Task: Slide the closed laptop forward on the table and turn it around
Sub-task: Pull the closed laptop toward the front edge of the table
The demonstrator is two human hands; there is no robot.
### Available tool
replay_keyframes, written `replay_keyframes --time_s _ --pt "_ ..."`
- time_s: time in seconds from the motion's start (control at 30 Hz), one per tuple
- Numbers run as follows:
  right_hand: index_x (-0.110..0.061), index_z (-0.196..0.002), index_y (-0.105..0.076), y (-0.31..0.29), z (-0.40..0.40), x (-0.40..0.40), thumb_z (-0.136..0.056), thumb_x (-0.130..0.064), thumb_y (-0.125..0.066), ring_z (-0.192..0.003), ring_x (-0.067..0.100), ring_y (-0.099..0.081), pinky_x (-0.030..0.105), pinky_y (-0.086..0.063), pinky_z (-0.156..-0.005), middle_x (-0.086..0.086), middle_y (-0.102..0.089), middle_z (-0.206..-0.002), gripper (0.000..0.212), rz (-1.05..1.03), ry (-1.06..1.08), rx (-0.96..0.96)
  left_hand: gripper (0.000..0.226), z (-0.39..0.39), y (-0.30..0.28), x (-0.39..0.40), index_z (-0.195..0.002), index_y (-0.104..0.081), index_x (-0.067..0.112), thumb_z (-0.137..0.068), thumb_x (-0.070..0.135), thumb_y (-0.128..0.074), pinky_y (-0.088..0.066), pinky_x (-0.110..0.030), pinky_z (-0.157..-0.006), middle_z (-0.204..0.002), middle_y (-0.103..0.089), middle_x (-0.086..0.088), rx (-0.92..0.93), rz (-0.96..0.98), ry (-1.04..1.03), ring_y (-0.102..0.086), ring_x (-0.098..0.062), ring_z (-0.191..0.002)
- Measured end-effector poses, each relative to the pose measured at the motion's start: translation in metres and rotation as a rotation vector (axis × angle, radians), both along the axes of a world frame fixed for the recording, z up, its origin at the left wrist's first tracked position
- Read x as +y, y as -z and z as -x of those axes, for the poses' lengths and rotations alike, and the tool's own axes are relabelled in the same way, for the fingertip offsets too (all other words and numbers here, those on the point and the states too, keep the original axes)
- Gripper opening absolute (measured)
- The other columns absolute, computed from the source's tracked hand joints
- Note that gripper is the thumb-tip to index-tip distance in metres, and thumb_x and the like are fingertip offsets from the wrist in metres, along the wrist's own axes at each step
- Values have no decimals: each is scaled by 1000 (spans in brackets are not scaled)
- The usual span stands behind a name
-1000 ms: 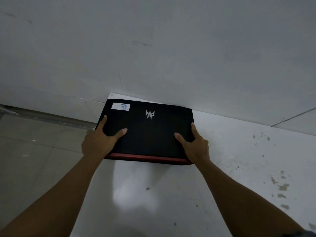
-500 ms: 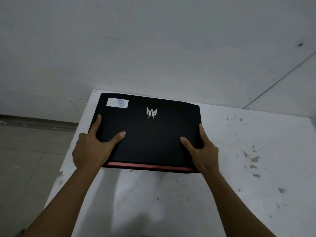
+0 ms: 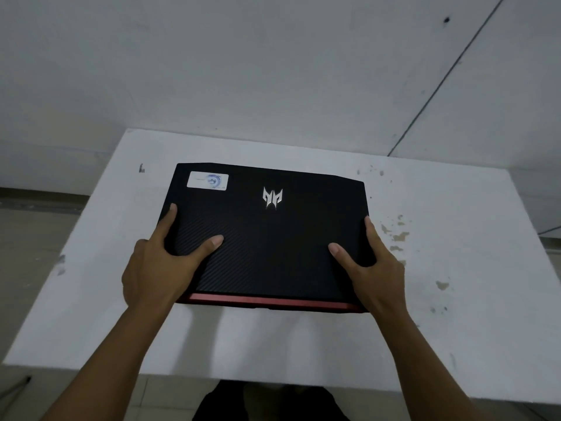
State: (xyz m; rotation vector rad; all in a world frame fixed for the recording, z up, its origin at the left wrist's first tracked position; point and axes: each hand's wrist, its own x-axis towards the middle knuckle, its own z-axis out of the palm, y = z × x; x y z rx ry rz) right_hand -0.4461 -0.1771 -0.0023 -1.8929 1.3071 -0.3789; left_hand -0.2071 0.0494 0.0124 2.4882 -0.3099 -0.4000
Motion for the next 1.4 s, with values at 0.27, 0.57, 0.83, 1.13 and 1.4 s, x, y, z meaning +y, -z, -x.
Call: replay_keyframes --time_s 0.27,0.57,0.83,1.13,1.4 --pt "-40 -159 -28 27 42 -4 -80 -65 -71 -127 19 -58 29 -48 -100 -8 -57 -146 94 39 -12 -21 110 44 34 1 -155 -27 57 -57 97 -58 -48 -44 -80 -129 -63 -8 -20 27 -2 -62 -32 -114" --pt "-43 -155 -38 82 56 12 -81 -65 -71 -132 14 -54 31 -45 -104 -13 -55 -147 84 96 45 -101 102 51 88 18 -154 -36 50 -64 84 -68 -44 -49 -104 -152 -54 4 -59 127 49 -52 -28 -136" --pt "-45 -151 -45 111 76 20 -81 -64 -71 -129 14 -57 27 -46 -97 -14 -56 -147 77 181 54 -171 106 69 114 38 -153 -40 47 -60 91 -61 -41 -50 -106 -154 -51 4 -146 185 113 -50 -29 -137" --pt "-42 -151 -46 125 126 39 -83 -65 -68 -130 20 -57 38 -47 -102 -10 -54 -149 74 257 61 -201 116 99 128 66 -154 -36 49 -50 94 -59 -39 -51 -109 -160 -43 6 -130 223 252 -46 -28 -142" --pt "-39 -150 -49 128 160 53 -86 -62 -66 -130 23 -57 42 -47 -104 -6 -56 -148 71 282 80 -178 113 120 133 79 -154 -36 50 -51 93 -58 -39 -46 -107 -160 -42 8 -118 239 347 -45 -26 -142"
